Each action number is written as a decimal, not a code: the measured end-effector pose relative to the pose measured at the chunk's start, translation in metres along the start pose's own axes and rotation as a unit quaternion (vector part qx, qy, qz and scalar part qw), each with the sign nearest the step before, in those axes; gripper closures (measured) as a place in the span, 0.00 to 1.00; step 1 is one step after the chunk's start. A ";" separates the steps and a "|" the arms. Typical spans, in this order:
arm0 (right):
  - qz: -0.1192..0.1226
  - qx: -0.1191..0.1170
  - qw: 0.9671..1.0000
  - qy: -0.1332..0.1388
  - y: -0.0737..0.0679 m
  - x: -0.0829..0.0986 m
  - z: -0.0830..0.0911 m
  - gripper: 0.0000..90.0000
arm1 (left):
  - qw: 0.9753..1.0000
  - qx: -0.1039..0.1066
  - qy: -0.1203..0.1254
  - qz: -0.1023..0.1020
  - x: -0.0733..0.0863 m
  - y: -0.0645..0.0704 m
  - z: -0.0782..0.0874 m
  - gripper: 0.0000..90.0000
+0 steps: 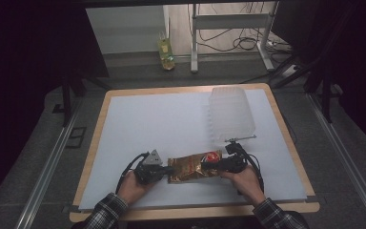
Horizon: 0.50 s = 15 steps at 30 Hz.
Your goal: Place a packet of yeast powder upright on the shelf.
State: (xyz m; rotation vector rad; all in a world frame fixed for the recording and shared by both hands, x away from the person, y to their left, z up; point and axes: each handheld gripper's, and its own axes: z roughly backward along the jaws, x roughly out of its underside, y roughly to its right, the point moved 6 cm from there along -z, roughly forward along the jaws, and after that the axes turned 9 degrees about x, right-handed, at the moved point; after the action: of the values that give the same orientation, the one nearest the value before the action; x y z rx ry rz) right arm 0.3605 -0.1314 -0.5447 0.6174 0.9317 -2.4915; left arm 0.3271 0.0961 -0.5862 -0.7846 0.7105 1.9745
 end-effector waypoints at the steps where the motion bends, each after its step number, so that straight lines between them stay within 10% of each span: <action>1: -0.002 -0.004 1.000 0.000 -0.001 -0.001 0.000 0.47 | 1.000 0.000 -0.001 -0.001 0.000 0.000 0.000 0.99; 15: 0.027 -0.020 0.999 -0.015 -0.018 -0.010 0.007 0.80 | 1.000 -0.002 0.003 -0.009 0.000 -0.001 0.003 0.90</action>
State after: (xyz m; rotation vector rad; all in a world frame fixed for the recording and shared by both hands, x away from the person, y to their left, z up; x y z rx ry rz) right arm 0.3574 -0.1212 -0.5257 0.5817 0.9398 -2.4218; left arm 0.3272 0.0988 -0.5849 -0.7971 0.7018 1.9593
